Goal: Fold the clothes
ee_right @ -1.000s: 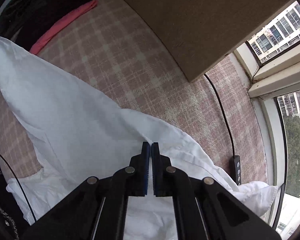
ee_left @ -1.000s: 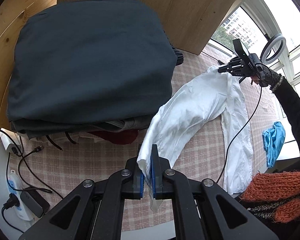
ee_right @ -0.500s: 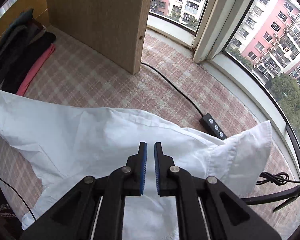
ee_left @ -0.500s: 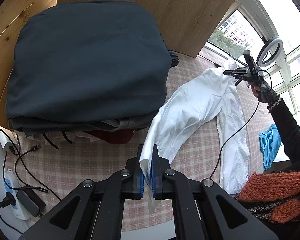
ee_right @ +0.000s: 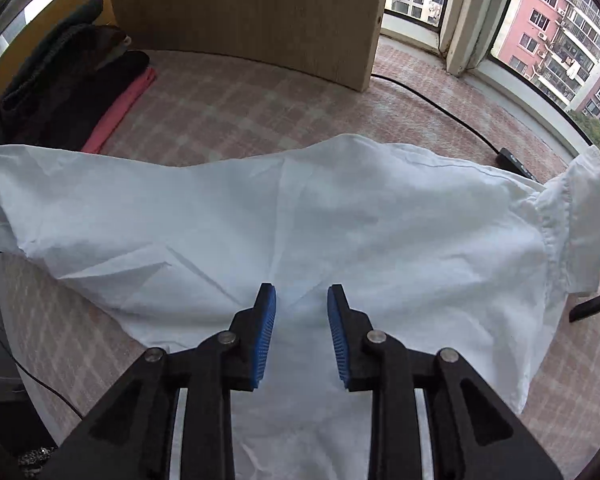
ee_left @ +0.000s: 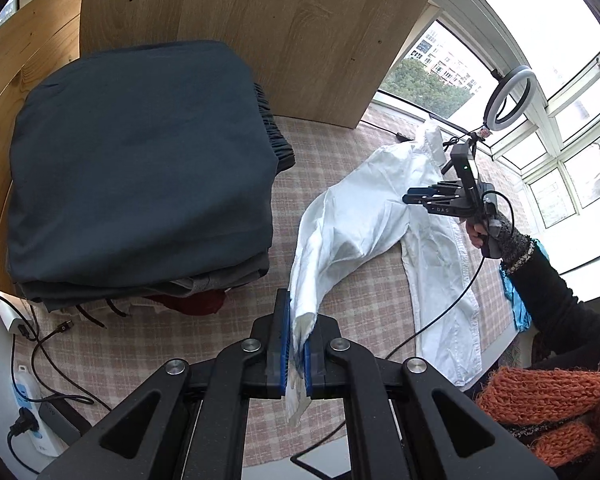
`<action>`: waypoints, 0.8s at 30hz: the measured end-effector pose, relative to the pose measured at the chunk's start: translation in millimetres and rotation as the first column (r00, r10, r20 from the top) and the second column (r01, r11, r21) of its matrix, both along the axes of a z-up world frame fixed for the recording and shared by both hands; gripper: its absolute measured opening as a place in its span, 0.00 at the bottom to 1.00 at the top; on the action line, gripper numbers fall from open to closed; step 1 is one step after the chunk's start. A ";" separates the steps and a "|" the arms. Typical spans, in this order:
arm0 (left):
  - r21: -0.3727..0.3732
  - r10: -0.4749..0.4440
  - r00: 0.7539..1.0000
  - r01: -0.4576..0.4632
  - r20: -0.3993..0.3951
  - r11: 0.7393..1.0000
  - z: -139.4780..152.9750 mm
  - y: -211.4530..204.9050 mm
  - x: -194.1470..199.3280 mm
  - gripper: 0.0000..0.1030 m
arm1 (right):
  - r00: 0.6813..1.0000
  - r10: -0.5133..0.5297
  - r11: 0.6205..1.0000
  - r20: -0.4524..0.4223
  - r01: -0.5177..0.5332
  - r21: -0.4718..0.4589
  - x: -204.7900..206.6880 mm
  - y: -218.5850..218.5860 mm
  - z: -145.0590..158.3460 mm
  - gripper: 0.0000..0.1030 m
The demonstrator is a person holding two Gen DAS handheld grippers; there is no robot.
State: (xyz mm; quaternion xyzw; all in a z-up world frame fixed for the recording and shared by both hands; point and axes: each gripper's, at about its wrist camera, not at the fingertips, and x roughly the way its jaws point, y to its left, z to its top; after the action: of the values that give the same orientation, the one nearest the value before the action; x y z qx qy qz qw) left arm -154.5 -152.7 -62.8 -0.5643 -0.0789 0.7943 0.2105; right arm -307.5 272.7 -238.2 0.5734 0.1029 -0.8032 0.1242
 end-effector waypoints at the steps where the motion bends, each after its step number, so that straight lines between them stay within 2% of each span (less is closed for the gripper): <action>1: -0.004 -0.015 1.000 0.015 -0.007 1.000 4.4 4.8 0.3 0.04 | 1.000 0.008 1.000 0.011 -0.008 -0.021 7.5 -11.2 -7.8 0.26; 2: -0.008 -0.033 0.999 0.033 -0.019 0.999 10.9 11.3 1.5 0.04 | 1.000 0.006 0.999 0.019 -0.005 -0.046 14.6 -18.2 -12.2 0.26; 5: -0.022 -0.087 0.994 0.086 -0.064 0.996 32.1 32.0 5.6 0.04 | 0.996 -0.087 0.987 -0.007 0.085 -0.137 39.6 6.7 11.4 0.26; 9: -0.030 -0.141 0.981 0.138 -0.136 0.990 60.5 71.4 11.6 0.04 | 0.972 -0.236 0.960 -0.019 0.230 -0.160 68.1 79.2 20.3 0.26; 11: -0.020 -0.161 0.973 0.160 -0.165 0.987 74.4 96.7 15.2 0.04 | 0.951 -0.300 0.942 0.069 0.307 -0.133 64.0 120.6 0.8 0.26; 12: -0.023 -0.167 0.970 0.166 -0.177 0.986 79.7 111.3 17.6 0.04 | 0.943 -0.322 0.942 0.089 0.328 -0.070 64.5 136.1 -5.4 0.26; 14: -0.022 -0.180 0.964 0.179 -0.196 0.984 90.1 141.0 22.2 0.04 | 0.928 -0.370 0.929 0.052 0.369 0.023 70.8 161.4 -1.9 0.26; 18: -0.028 -0.242 0.943 0.242 -0.229 0.970 114.2 217.4 26.5 0.04 | 0.949 -0.315 0.937 -0.001 0.311 -0.159 101.2 176.6 34.1 0.26; 20: -0.008 -0.267 0.933 0.273 -0.240 0.962 128.4 254.9 22.2 0.04 | 0.956 -0.291 0.931 -0.031 0.275 -0.240 116.7 183.5 50.7 0.26; 24: 0.026 -0.325 0.908 0.343 -0.266 0.939 153.6 337.8 -7.2 0.04 | 0.968 -0.240 0.934 -0.076 0.210 -0.288 152.8 187.8 64.8 0.27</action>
State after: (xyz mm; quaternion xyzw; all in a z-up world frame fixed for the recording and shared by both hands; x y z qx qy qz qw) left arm -161.7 185.1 90.8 -0.4536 0.0183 0.8097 0.3719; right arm -154.8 460.4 -173.4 0.5132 -0.0705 -0.8489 0.1048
